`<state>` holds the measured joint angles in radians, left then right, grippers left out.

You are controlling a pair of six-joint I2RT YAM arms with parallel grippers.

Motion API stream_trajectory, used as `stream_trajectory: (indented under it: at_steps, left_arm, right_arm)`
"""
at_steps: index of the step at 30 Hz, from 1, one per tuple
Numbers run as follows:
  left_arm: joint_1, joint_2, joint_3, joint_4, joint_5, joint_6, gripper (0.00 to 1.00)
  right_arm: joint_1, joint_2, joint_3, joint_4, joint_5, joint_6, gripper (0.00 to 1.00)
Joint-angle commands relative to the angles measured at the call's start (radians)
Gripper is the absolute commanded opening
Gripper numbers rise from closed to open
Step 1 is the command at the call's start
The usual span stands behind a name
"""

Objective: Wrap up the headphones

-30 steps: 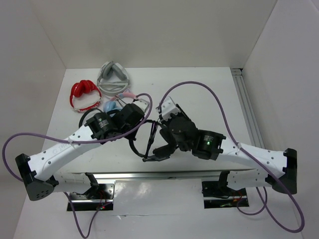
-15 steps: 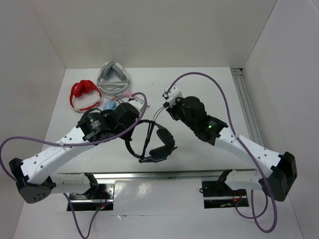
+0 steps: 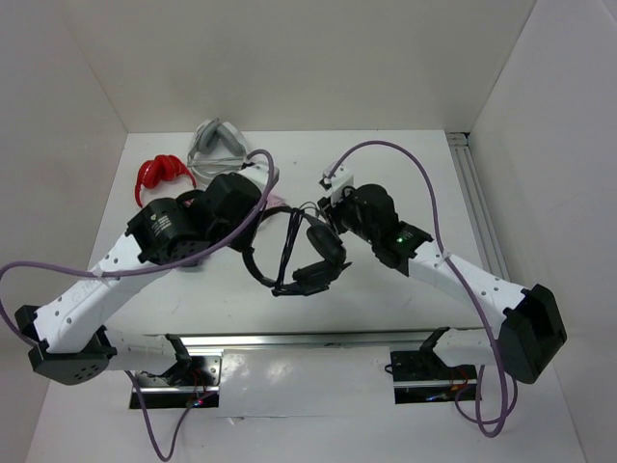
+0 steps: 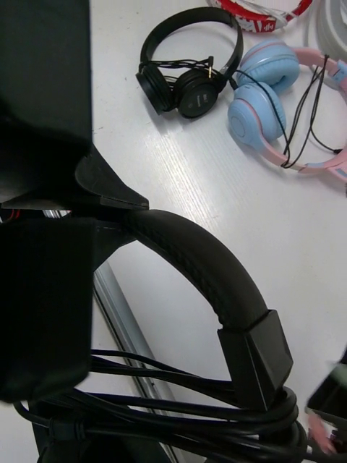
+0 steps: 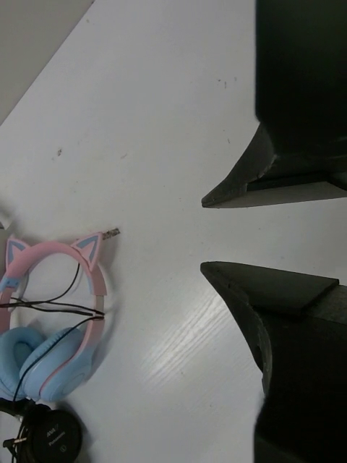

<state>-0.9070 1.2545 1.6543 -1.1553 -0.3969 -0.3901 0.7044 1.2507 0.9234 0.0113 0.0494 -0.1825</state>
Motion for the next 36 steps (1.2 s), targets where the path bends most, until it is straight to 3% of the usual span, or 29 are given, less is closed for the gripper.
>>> stream_trajectory:
  at_steps: [1, 6, 10, 13, 15, 25, 32, 36]
  left_arm:
    - [0.006, 0.046, 0.082, 0.020, -0.043, 0.011, 0.00]
    - [0.083, 0.117, 0.150, 0.035, -0.069, 0.020, 0.00]
    - [0.175, 0.169, 0.214, 0.057, -0.031, 0.051, 0.00]
    - [0.235, 0.216, 0.274, 0.066, -0.031, 0.063, 0.00]
    - [0.246, 0.247, 0.294, 0.086, -0.057, 0.063, 0.00]
    - [0.315, 0.276, 0.266, 0.226, 0.087, 0.062, 0.00]
    - [0.369, 0.286, 0.248, 0.324, 0.122, 0.051, 0.00]
    - [0.388, 0.295, 0.223, 0.358, 0.142, 0.028, 0.00]
  right_arm:
    - [-0.026, 0.006, 0.000, 0.087, -0.046, 0.041, 0.44]
    - [-0.060, 0.016, -0.021, 0.087, -0.052, 0.051, 0.58]
    - [-0.071, 0.026, -0.021, 0.087, -0.052, 0.060, 0.62]
    - [-0.086, 0.026, -0.031, 0.096, -0.043, 0.078, 0.77]
    - [-0.100, 0.047, -0.031, 0.096, -0.036, 0.078, 1.00]
    - [-0.132, 0.110, -0.029, 0.099, -0.023, 0.107, 1.00]
    - [-0.206, 0.087, -0.058, 0.156, 0.239, 0.199, 1.00]
    - [-0.215, 0.114, -0.058, 0.153, 0.566, 0.291, 1.00]
